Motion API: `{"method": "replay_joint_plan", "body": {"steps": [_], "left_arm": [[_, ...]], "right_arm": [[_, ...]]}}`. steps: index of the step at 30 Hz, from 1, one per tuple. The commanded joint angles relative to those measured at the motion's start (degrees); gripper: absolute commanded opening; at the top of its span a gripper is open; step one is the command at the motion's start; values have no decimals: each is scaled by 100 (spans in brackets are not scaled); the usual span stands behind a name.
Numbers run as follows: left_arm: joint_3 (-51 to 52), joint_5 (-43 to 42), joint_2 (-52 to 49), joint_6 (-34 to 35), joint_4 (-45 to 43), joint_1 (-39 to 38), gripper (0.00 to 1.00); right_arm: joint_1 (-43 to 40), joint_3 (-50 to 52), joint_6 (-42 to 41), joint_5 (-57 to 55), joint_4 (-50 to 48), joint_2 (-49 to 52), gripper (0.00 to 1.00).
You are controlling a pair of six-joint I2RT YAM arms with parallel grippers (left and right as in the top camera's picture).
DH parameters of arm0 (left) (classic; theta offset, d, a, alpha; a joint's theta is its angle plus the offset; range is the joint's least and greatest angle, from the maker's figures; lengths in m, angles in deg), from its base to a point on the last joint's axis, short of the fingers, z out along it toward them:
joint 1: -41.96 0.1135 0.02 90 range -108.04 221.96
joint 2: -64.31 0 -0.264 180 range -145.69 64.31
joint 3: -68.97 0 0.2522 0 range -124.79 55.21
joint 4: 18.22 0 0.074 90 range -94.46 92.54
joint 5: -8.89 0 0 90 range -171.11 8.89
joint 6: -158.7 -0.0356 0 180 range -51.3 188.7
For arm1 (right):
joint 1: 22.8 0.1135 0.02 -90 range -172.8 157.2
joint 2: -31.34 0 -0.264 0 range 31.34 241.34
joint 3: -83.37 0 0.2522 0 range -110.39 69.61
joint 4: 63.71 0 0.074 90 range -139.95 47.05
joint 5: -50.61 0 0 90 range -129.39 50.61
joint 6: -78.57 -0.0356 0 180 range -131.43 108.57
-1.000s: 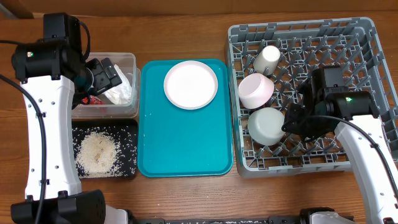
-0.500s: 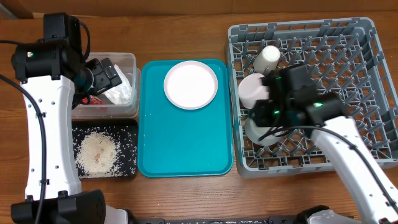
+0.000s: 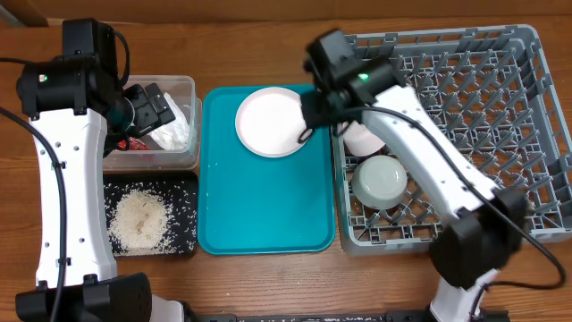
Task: Sort waste into correct bins and load items into the dishwasher
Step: 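Move the right gripper left to the large pink plate on the tray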
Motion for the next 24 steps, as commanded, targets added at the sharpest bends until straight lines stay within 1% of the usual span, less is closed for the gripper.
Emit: {"method": "replay_joint_plan", "body": {"steps": [1,3,5,6,8,10,14,24], "left_arm": [[-11,55,-26,-85,9,-39,100],[-11,55,-26,-85,9,-39,99],[-11,52,-26,-85,11,-39,100],[-11,52,-26,-85,9,-42,100],[-11,55,-26,-85,11,-39,100],[-11,55,-26,-85,9,-39,100],[-11,55,-26,-85,9,-39,100],[-11,55,-26,-85,9,-39,100]], "right_arm": [[81,-142,483,-46,-369,551,28],[151,-142,654,225,-538,815,28],[238,-142,780,240,-684,1071,29],[282,-142,883,240,-763,1176,28],[391,-138,1228,240,-942,1397,17],[505,-138,1499,240,-1071,1569,10],[691,-131,1720,243,-1084,1766,9],[1154,-24,1722,240,-990,1829,11]]}}
